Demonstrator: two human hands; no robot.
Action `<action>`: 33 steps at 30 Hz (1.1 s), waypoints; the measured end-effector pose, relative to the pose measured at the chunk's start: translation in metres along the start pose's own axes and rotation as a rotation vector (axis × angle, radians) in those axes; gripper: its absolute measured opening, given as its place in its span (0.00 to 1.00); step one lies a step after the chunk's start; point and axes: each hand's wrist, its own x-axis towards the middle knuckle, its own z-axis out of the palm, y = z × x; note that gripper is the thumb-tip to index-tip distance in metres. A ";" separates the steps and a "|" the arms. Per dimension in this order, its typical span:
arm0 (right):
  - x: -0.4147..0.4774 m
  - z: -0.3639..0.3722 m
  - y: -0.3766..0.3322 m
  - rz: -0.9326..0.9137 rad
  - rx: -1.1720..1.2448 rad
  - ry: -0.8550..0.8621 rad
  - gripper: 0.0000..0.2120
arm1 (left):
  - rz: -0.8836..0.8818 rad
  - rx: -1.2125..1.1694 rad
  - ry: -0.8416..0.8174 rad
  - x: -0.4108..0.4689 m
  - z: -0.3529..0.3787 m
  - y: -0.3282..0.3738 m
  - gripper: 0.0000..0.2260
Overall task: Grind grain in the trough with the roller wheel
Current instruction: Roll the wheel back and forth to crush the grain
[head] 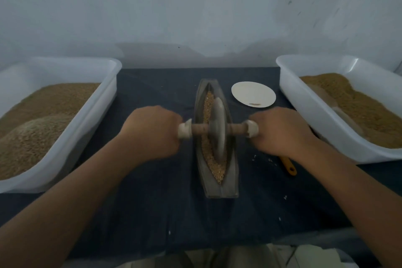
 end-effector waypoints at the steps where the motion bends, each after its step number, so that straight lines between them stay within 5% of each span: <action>1: -0.012 -0.003 0.000 -0.037 0.006 0.029 0.10 | 0.020 0.007 0.026 -0.011 0.000 0.000 0.10; 11: 0.071 0.014 0.001 0.125 -0.013 0.113 0.15 | -0.205 -0.014 -0.022 0.081 0.004 -0.009 0.09; 16: 0.025 -0.001 -0.009 0.096 0.018 0.044 0.15 | -0.133 -0.013 -0.031 0.039 0.004 -0.004 0.10; 21: -0.033 -0.008 -0.013 -0.017 -0.063 0.179 0.11 | 0.019 0.014 0.242 -0.028 0.021 -0.003 0.17; 28: 0.050 0.010 -0.007 0.024 -0.029 0.371 0.15 | -0.234 -0.007 0.167 0.057 0.026 -0.002 0.11; 33: 0.020 0.020 -0.006 0.078 -0.019 0.326 0.17 | -0.146 0.062 0.195 0.024 0.013 0.006 0.14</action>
